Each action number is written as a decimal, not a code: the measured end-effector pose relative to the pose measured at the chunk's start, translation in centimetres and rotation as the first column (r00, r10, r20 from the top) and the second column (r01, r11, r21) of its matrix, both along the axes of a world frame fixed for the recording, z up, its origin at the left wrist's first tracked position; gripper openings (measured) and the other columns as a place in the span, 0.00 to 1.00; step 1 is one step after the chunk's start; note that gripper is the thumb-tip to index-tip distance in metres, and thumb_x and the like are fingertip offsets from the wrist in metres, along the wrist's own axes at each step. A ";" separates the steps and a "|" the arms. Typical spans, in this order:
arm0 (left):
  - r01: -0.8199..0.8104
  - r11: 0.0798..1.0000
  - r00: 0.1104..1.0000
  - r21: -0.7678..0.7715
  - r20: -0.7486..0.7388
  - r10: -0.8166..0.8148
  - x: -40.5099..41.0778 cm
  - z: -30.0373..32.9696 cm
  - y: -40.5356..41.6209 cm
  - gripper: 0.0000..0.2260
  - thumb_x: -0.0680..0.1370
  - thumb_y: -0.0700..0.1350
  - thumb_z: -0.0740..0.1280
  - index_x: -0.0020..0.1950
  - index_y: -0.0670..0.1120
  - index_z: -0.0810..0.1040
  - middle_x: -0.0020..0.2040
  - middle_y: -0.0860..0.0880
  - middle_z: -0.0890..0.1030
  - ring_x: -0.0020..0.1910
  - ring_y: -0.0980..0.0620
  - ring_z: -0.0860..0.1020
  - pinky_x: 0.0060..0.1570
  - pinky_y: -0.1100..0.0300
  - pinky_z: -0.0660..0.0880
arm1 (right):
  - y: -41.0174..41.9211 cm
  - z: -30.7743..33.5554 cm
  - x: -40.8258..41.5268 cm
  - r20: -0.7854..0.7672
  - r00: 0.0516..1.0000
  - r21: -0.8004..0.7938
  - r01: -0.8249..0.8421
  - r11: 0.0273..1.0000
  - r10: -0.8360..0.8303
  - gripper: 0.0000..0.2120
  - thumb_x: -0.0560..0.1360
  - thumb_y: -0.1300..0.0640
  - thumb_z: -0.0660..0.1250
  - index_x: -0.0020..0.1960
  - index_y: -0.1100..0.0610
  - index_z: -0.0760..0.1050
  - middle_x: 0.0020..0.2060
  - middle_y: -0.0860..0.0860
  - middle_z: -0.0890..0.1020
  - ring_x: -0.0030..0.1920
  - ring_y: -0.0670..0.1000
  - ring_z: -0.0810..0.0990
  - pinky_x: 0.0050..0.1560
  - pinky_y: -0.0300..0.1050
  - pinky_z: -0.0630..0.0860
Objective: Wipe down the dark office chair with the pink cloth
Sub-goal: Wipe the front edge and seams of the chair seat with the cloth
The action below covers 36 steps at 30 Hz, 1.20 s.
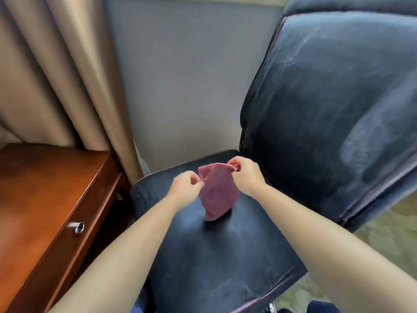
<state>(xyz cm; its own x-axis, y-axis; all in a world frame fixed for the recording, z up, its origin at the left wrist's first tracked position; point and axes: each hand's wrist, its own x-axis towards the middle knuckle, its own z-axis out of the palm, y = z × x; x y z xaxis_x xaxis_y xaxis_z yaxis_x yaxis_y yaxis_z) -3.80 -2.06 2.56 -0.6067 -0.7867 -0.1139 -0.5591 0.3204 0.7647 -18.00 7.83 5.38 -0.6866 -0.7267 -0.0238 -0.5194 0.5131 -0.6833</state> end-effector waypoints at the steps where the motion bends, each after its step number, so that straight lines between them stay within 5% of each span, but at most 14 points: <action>1: -0.008 1.000 0.998 -0.027 -0.054 0.007 0.7 1.5 0.7 0.02 0.75 0.42 0.68 0.43 0.46 0.76 0.43 0.51 0.77 0.45 0.52 0.75 0.45 0.62 0.68 | 1.0 1.4 0.5 -0.009 1.000 -0.023 0.000 1.000 0.000 0.14 0.72 0.66 0.58 0.43 0.50 0.77 0.41 0.48 0.81 0.45 0.52 0.78 0.45 0.48 0.77; 4: 0.018 1.000 0.979 -0.026 -0.202 -0.023 3.0 5.2 3.0 0.10 0.72 0.36 0.69 0.46 0.48 0.71 0.41 0.49 0.77 0.42 0.51 0.75 0.40 0.62 0.70 | 3.9 4.6 2.4 -0.043 0.999 -0.067 -0.023 0.997 0.020 0.13 0.73 0.65 0.59 0.43 0.49 0.77 0.40 0.47 0.80 0.45 0.51 0.78 0.46 0.48 0.77; 7: 0.128 0.991 0.972 -0.040 -0.192 -0.134 4.9 7.7 5.1 0.23 0.71 0.33 0.67 0.61 0.52 0.70 0.40 0.48 0.78 0.42 0.50 0.77 0.44 0.61 0.73 | 6.8 6.8 4.3 -0.072 0.997 -0.080 -0.048 0.996 0.042 0.10 0.74 0.64 0.62 0.47 0.51 0.79 0.40 0.46 0.78 0.44 0.49 0.77 0.41 0.42 0.74; 10: 0.194 0.974 0.974 -0.119 -0.095 -0.205 6.4 9.2 6.4 0.14 0.71 0.31 0.64 0.49 0.47 0.79 0.36 0.50 0.77 0.39 0.49 0.77 0.45 0.58 0.78 | 9.2 8.1 5.7 -0.101 0.992 -0.041 -0.078 0.996 0.074 0.10 0.72 0.64 0.63 0.45 0.53 0.80 0.40 0.48 0.80 0.44 0.49 0.78 0.41 0.40 0.74; 15: 0.171 0.985 0.981 -0.009 -0.089 -0.171 7.6 9.0 7.7 0.09 0.70 0.29 0.66 0.37 0.42 0.79 0.33 0.47 0.78 0.36 0.50 0.79 0.43 0.56 0.81 | 11.0 8.6 6.8 -0.077 0.994 0.086 -0.074 0.994 0.080 0.08 0.72 0.64 0.68 0.48 0.56 0.82 0.41 0.51 0.82 0.43 0.49 0.80 0.44 0.42 0.77; 20: 0.169 0.978 0.985 -0.120 -0.019 -0.172 7.5 7.5 7.6 0.04 0.67 0.35 0.71 0.39 0.42 0.82 0.34 0.50 0.79 0.35 0.54 0.75 0.38 0.63 0.72 | 10.0 7.2 6.4 0.099 0.995 0.059 -0.032 0.998 0.026 0.07 0.71 0.68 0.66 0.43 0.59 0.81 0.38 0.56 0.83 0.38 0.50 0.83 0.47 0.46 0.81; 23: 0.172 0.971 0.983 -0.167 -0.039 -0.181 6.8 7.6 7.0 0.06 0.70 0.40 0.70 0.46 0.45 0.82 0.41 0.50 0.82 0.42 0.53 0.78 0.45 0.60 0.75 | 8.8 6.7 5.6 0.054 0.998 -0.017 -0.029 0.999 0.030 0.10 0.70 0.66 0.64 0.44 0.56 0.82 0.40 0.52 0.83 0.45 0.51 0.82 0.47 0.43 0.79; 28: 0.157 0.881 0.966 -0.447 -0.116 -0.231 5.7 7.3 5.9 0.04 0.74 0.39 0.65 0.44 0.44 0.80 0.40 0.51 0.73 0.39 0.51 0.72 0.42 0.60 0.68 | 7.0 6.7 4.9 -0.021 1.000 -0.256 0.016 0.967 -0.022 0.11 0.73 0.65 0.64 0.50 0.56 0.83 0.45 0.47 0.82 0.48 0.46 0.78 0.51 0.36 0.72; 31: 0.219 0.881 0.966 -0.420 -0.032 -0.256 6.3 3.0 6.1 0.08 0.76 0.40 0.63 0.51 0.42 0.80 0.48 0.48 0.77 0.47 0.49 0.75 0.51 0.58 0.71 | 7.4 2.7 4.9 -0.083 0.996 -0.150 -0.029 0.988 0.017 0.11 0.73 0.64 0.65 0.49 0.54 0.83 0.51 0.46 0.80 0.51 0.46 0.78 0.53 0.35 0.71; 36: 0.396 0.894 0.907 -0.211 0.241 -0.345 8.4 -6.3 8.3 0.11 0.79 0.41 0.61 0.58 0.41 0.79 0.57 0.44 0.79 0.58 0.47 0.75 0.59 0.59 0.67 | 9.8 -6.6 6.3 -0.069 0.985 0.297 -0.130 0.946 0.157 0.13 0.73 0.60 0.64 0.51 0.48 0.82 0.52 0.45 0.80 0.47 0.52 0.81 0.52 0.40 0.74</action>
<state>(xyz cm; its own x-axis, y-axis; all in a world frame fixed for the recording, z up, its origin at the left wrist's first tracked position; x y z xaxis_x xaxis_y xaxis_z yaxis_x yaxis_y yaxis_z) 4.62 6.25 -3.76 -0.8454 -0.5267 -0.0881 -0.4894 0.6981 0.5226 -11.72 17.63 -1.26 -0.5844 -0.7887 -0.1909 -0.6551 0.5974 -0.4625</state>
